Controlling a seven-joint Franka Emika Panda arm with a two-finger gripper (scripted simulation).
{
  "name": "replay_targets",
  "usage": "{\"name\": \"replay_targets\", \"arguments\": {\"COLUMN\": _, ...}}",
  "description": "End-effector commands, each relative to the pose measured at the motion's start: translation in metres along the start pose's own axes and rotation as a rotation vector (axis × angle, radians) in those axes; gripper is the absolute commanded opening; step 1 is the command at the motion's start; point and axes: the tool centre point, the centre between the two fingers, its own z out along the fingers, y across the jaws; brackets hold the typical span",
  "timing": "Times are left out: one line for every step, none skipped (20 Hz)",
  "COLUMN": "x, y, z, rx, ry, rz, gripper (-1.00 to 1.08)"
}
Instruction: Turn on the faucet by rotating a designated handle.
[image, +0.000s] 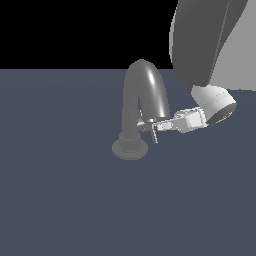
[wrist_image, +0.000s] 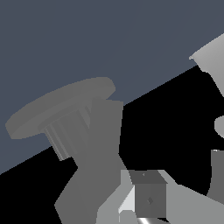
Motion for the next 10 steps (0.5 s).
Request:
{"name": "replay_targets", "arguments": {"x": 0.024, "y": -0.015, "z": 0.007, "rx": 0.008, "ry": -0.008, "rz": 0.029, "gripper": -1.0}}
{"name": "replay_targets", "arguments": {"x": 0.026, "y": -0.017, "z": 0.007, "rx": 0.008, "ry": -0.008, "rz": 0.031, "gripper": -1.0}}
{"name": "replay_targets", "arguments": {"x": 0.027, "y": -0.018, "z": 0.007, "rx": 0.008, "ry": -0.009, "rz": 0.032, "gripper": -1.0}}
{"name": "replay_targets", "arguments": {"x": 0.029, "y": -0.019, "z": 0.007, "rx": 0.008, "ry": -0.01, "rz": 0.034, "gripper": -1.0}}
{"name": "replay_targets", "arguments": {"x": 0.03, "y": -0.021, "z": 0.007, "rx": 0.009, "ry": -0.01, "rz": 0.035, "gripper": -1.0}}
{"name": "replay_targets", "arguments": {"x": 0.032, "y": -0.022, "z": 0.007, "rx": 0.009, "ry": -0.011, "rz": 0.036, "gripper": -1.0}}
{"name": "replay_targets", "arguments": {"x": 0.033, "y": -0.023, "z": 0.007, "rx": 0.009, "ry": -0.011, "rz": 0.038, "gripper": -1.0}}
{"name": "replay_targets", "arguments": {"x": 0.034, "y": -0.024, "z": 0.007, "rx": 0.009, "ry": -0.012, "rz": 0.039, "gripper": -1.0}}
{"name": "replay_targets", "arguments": {"x": 0.036, "y": -0.026, "z": 0.007, "rx": 0.009, "ry": -0.012, "rz": 0.04, "gripper": -1.0}}
{"name": "replay_targets", "arguments": {"x": 0.037, "y": -0.027, "z": 0.007, "rx": 0.01, "ry": -0.013, "rz": 0.041, "gripper": -1.0}}
